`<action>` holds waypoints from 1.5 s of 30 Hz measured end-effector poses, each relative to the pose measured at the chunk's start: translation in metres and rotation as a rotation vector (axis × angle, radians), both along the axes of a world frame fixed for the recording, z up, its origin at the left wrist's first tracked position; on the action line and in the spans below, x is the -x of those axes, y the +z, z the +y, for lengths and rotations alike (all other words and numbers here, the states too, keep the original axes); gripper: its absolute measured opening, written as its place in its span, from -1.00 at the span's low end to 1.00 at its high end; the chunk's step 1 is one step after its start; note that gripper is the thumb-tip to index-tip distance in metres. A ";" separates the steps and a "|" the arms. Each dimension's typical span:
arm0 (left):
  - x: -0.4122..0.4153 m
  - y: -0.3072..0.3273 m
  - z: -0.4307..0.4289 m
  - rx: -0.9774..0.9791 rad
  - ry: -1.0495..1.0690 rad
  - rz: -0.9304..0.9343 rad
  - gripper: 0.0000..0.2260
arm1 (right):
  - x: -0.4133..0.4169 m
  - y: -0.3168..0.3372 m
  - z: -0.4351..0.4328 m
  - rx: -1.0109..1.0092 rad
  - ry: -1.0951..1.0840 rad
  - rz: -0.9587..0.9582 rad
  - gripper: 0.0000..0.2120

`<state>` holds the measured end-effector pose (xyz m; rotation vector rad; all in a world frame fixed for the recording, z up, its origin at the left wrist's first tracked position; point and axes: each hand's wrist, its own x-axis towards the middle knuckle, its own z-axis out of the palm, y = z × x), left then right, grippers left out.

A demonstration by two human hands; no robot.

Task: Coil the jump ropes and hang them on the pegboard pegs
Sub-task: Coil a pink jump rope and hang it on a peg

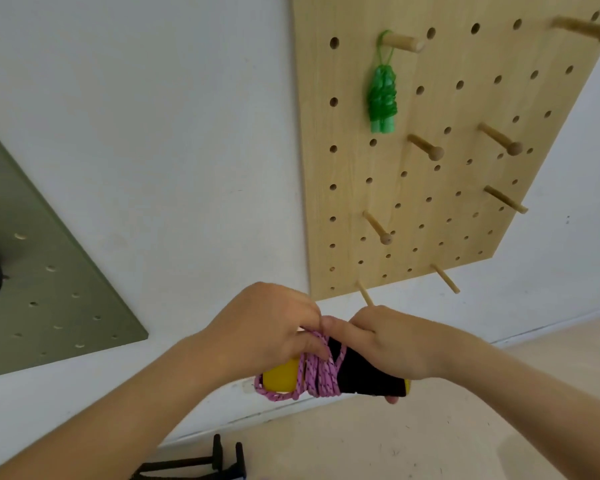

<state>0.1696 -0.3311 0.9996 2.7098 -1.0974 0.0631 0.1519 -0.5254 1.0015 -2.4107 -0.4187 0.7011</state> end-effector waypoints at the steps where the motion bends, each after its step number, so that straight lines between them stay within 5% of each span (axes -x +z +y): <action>1: -0.003 0.004 -0.001 0.043 0.073 0.169 -0.69 | 0.000 0.003 0.001 -0.001 0.042 0.034 -0.30; 4: -0.017 0.009 -0.002 0.123 0.127 0.510 -0.89 | -0.002 0.010 0.003 0.073 0.191 0.092 -0.22; 8: -0.031 0.013 -0.002 0.153 0.031 0.897 -0.92 | -0.003 0.020 0.002 0.147 0.350 -0.004 -0.44; 14: -0.018 -0.004 0.006 0.539 -0.045 1.017 -0.92 | -0.016 0.027 -0.022 -0.146 0.358 0.081 -0.69; 17: -0.002 -0.024 -0.003 0.873 0.219 1.017 -0.94 | -0.024 0.021 -0.033 -0.414 0.203 0.128 -0.63; 20: 0.011 -0.058 -0.016 1.100 0.516 0.948 -0.85 | -0.027 0.006 -0.029 -0.656 -0.279 0.092 -0.48; 24: 0.034 -0.079 -0.026 0.638 0.521 0.595 -0.86 | -0.029 -0.016 -0.017 -0.657 -0.609 0.155 -0.36; 28: 0.035 -0.065 -0.012 0.031 0.395 -0.107 -0.78 | -0.031 -0.027 -0.019 -0.534 -0.626 0.086 -0.41; 34: 0.029 -0.046 0.006 -0.320 0.012 -0.386 -0.83 | -0.030 -0.029 -0.007 -0.235 -0.481 -0.073 -0.55; 39: 0.023 -0.025 0.003 -0.237 -0.141 -0.460 -0.75 | -0.013 -0.032 0.023 0.098 -0.035 -0.358 -0.70; 45: -0.006 -0.004 0.019 0.203 0.139 -0.006 -0.62 | -0.017 -0.010 0.031 -0.128 -0.068 -0.332 -0.52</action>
